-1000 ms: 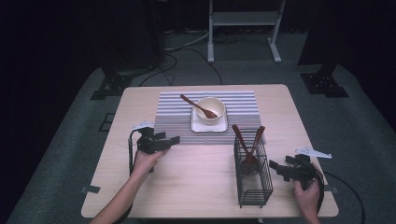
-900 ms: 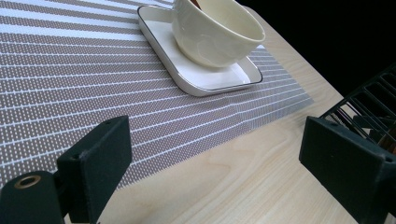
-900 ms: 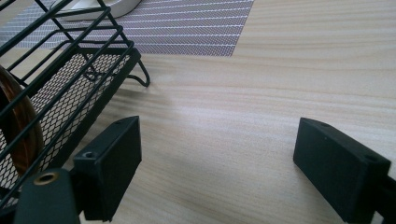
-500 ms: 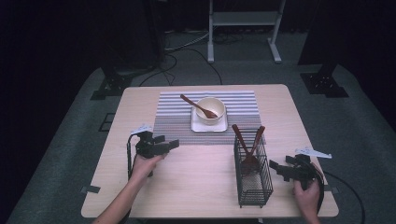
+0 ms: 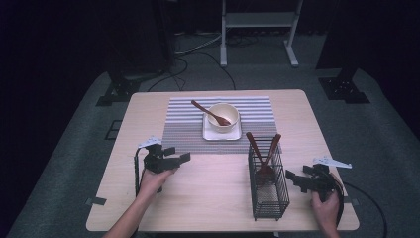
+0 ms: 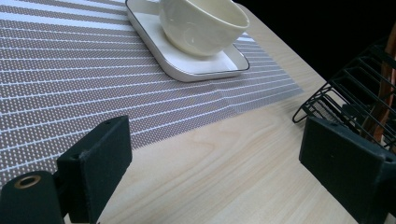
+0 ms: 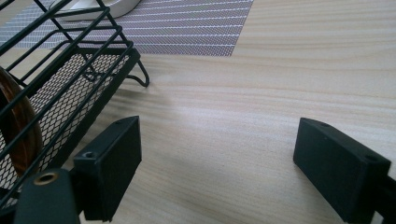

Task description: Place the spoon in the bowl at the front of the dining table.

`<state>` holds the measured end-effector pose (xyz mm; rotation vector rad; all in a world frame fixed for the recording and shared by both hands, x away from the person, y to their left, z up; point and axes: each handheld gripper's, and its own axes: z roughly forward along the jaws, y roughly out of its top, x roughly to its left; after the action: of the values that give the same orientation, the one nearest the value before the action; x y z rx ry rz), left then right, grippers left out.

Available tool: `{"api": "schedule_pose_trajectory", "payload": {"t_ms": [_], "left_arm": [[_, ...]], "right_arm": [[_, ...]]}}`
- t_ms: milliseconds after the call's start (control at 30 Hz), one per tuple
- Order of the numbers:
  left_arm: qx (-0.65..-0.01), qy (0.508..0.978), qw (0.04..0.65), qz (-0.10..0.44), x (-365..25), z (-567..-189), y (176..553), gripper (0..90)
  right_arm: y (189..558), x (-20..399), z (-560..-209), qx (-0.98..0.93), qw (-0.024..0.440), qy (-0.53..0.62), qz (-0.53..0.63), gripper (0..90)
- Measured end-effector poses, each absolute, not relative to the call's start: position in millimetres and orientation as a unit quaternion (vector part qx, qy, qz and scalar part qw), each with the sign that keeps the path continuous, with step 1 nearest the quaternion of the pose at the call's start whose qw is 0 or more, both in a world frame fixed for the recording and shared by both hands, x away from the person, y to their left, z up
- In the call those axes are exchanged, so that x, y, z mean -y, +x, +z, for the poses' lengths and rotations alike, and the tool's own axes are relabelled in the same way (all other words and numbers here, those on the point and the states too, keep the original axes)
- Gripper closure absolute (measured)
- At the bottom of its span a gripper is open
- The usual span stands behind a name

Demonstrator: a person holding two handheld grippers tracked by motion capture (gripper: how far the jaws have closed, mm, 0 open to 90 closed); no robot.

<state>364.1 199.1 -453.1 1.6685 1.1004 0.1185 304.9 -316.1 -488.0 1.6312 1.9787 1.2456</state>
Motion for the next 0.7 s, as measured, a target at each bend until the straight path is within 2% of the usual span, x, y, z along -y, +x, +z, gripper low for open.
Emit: {"api": "schedule_pose_trajectory", "payload": {"t_ms": [700], "left_arm": [[-0.452,0.698,0.553,0.051,-204.5,-455.7,319.2,8.6]], "right_arm": [[305.0,316.5,-488.1,-0.686,0.144,0.567,0.433,14.1]]}}
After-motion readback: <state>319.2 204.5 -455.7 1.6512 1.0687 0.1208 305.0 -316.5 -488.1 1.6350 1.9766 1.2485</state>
